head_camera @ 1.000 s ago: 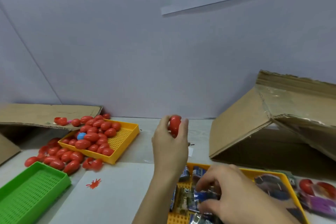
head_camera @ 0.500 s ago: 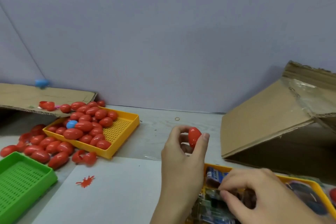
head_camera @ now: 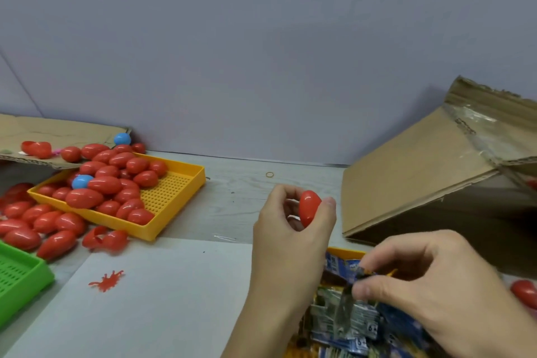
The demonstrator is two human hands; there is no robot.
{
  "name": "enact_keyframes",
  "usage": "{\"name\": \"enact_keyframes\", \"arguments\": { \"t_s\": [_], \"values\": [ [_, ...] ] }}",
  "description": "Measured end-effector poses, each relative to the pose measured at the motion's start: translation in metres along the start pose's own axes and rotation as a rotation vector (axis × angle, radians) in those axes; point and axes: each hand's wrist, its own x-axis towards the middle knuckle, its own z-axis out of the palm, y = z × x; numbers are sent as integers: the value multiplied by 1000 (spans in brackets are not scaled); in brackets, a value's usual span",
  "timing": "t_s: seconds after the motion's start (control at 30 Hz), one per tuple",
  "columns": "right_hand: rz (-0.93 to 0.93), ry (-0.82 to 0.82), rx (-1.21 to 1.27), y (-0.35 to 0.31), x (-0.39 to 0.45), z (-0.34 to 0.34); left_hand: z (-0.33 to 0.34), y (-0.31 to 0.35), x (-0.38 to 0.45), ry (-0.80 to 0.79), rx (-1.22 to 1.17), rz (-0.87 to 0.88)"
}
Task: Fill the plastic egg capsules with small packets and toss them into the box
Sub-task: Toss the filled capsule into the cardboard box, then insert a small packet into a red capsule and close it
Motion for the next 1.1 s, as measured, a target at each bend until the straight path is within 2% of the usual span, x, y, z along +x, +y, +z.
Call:
{"name": "enact_keyframes", "arguments": {
  "t_s": [0.4,0.57,0.63,0.9,1.1],
  "values": [
    [-45,91,288,10,3,-6,-1,3,-1,-96,27,-2],
    [-33,201,311,15,6,-6,2,7,-5,-302,-46,-104],
    [-33,233,319,15,6,-5,3,5,-7,-351,-4,-82],
    [-81,263,456,16,6,-6,3,7,-4,-400,-3,-8],
    [-118,246,513,24,9,-3,3,5,-3,-281,43,0]
  ]
}}
